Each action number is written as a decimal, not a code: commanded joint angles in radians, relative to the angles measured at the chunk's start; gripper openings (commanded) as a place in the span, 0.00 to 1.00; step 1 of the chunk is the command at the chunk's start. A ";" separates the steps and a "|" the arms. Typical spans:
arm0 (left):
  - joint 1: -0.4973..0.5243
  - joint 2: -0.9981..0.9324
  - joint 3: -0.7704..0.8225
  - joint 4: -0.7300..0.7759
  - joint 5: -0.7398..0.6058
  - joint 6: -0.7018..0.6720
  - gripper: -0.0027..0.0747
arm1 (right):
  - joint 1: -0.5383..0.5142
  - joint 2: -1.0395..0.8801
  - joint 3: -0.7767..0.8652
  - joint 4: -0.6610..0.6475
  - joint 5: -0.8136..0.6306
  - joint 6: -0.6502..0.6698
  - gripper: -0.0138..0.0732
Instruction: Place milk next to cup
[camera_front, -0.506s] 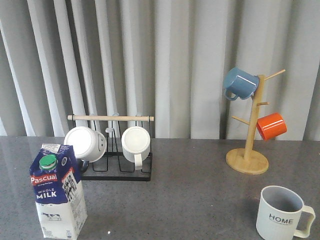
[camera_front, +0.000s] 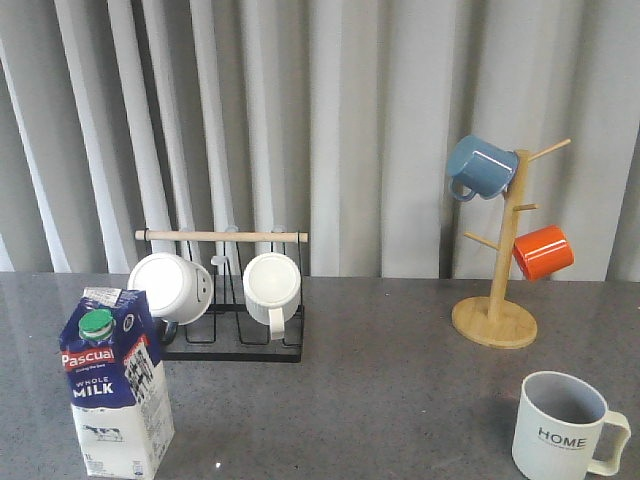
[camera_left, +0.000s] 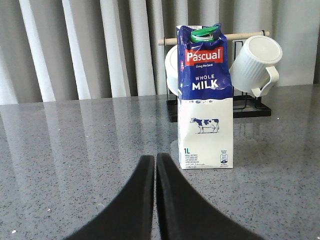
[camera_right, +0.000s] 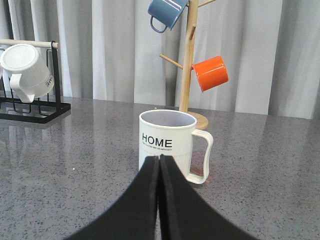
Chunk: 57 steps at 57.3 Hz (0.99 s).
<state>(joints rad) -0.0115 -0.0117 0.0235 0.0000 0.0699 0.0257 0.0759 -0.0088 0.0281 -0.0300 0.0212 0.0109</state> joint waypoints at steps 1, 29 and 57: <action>0.001 -0.011 -0.020 0.000 -0.070 -0.003 0.03 | 0.000 -0.018 0.009 -0.004 -0.079 -0.005 0.15; 0.001 -0.011 -0.086 -0.044 -0.239 -0.079 0.03 | 0.002 -0.018 -0.035 0.030 -0.278 0.029 0.15; -0.002 0.635 -0.737 -0.043 0.092 0.005 0.03 | 0.001 0.594 -0.631 0.030 0.085 -0.165 0.15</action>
<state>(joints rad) -0.0115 0.5210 -0.6630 -0.0309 0.1714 0.0382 0.0759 0.4999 -0.5581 0.0000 0.1154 -0.1575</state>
